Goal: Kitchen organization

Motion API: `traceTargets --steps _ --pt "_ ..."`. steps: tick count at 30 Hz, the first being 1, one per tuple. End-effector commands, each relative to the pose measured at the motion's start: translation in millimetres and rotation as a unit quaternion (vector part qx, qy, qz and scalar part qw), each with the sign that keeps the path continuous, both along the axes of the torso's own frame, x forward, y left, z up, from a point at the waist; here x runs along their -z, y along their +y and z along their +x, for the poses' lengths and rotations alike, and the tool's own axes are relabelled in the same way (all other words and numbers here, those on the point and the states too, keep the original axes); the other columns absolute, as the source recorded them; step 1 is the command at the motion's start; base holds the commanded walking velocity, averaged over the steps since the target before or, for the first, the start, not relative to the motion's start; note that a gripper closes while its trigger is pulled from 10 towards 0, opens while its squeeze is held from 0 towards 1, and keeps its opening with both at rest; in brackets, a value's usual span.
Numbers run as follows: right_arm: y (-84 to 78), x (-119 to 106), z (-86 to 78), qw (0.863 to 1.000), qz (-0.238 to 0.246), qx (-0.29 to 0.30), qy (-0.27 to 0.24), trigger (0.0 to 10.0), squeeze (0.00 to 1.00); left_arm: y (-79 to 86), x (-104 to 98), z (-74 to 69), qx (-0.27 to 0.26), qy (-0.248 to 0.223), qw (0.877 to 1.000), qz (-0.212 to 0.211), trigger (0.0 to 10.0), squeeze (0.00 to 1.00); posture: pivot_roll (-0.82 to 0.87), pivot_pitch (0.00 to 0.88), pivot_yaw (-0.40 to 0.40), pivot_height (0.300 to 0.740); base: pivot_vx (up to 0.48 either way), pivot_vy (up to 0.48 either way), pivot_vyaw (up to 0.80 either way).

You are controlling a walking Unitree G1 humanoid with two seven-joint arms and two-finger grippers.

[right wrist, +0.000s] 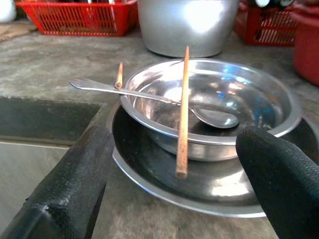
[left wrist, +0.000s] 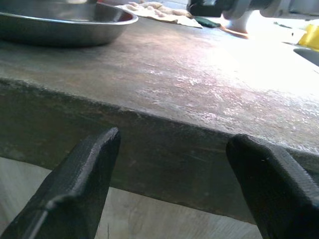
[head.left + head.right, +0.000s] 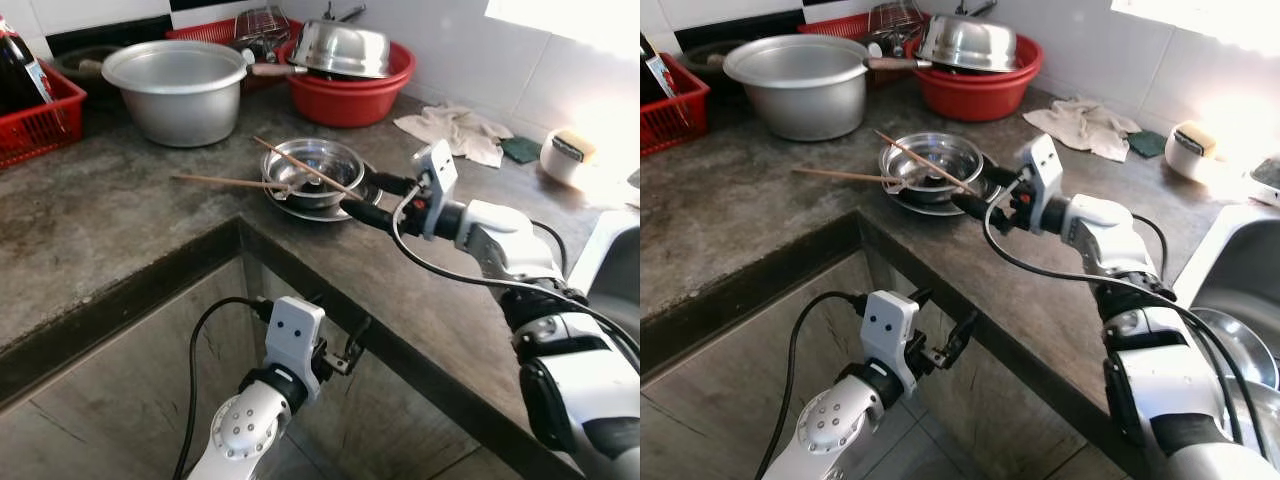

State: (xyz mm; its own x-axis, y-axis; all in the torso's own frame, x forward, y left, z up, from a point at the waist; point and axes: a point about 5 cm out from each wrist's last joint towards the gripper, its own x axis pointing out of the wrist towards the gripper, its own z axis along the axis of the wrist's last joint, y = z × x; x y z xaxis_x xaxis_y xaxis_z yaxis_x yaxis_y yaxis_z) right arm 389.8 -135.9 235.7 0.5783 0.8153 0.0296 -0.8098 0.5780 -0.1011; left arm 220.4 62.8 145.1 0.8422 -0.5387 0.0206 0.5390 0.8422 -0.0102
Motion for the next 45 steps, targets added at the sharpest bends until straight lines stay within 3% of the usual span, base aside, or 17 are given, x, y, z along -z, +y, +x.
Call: traceTargets --steps 1,13,14,16,18,25,26,27,28,29,45 --pt "0.1 -4.4 2.4 1.0 -0.009 0.005 -0.009 10.0 0.0 -1.4 -1.9 -3.7 0.002 0.002 1.0 -0.003 10.0 0.0 0.11 0.173 -0.108 0.74 0.0 0.0 0.0" --pt "4.8 -3.2 7.2 1.0 -0.016 0.011 -0.007 10.0 0.0 -1.3 -2.4 -6.2 -0.002 0.007 1.0 -0.005 10.0 0.0 0.11 0.182 -0.113 0.74 0.0 0.0 0.0" --pt "4.7 -2.5 7.6 1.0 -0.019 0.014 -0.007 9.2 0.0 -1.4 -2.3 -6.3 -0.002 0.007 1.0 -0.005 10.0 0.0 0.11 0.182 -0.113 0.74 0.0 0.0 0.0" --pt "4.6 -2.0 8.1 1.0 -0.021 0.016 -0.007 9.2 0.0 -1.5 -2.3 -6.3 -0.001 0.008 1.0 -0.005 10.0 0.0 0.11 0.182 -0.113 0.74 0.0 0.0 0.0" --pt "4.9 -1.0 9.1 1.0 -0.021 0.019 -0.003 0.0 0.0 -1.6 -2.3 -6.2 -0.002 0.008 1.0 -0.004 10.0 0.0 0.11 0.182 -0.112 0.74 0.0 0.0 0.0" --pt "6.1 -2.4 10.0 1.0 -0.021 0.017 -0.004 0.0 0.0 -1.5 -2.3 -6.3 -0.003 0.01 1.0 -0.004 10.0 0.0 0.11 0.184 -0.111 0.74 0.0 0.0 0.0" --pt "6.4 -3.1 10.1 1.0 -0.02 0.016 -0.005 2.0 0.0 -1.6 -2.1 -6.2 -0.003 0.01 1.0 -0.003 10.0 0.0 0.1 0.182 -0.11 0.74 0.0 0.0 0.0" --pt "6.4 -3.1 10.1 1.0 -0.02 0.016 -0.005 2.0 0.0 -1.6 -2.1 -6.2 -0.003 0.01 1.0 -0.003 10.0 0.0 0.1 0.182 -0.11 0.74 0.0 0.0 0.0" --pt "6.6 -3.4 10.2 1.0 -0.02 0.015 -0.005 2.9 0.0 -1.6 -1.9 -6.2 -0.003 0.011 1.0 -0.003 10.0 0.0 0.1 0.182 -0.11 0.74 0.0 0.0 0.0" --pt "6.9 -4.0 10.5 1.0 -0.024 0.014 -0.008 10.0 0.0 -1.6 -1.7 -6.0 -0.003 0.012 1.0 -0.003 10.0 0.0 0.1 0.184 -0.111 0.74 0.0 0.0 0.0" --pt "6.4 -3.5 11.0 1.0 -0.026 0.015 -0.008 10.0 0.0 -0.9 0.2 -4.9 -0.005 0.015 1.0 0.0 10.0 0.0 0.11 0.174 -0.107 0.74 0.0 0.0 0.0"
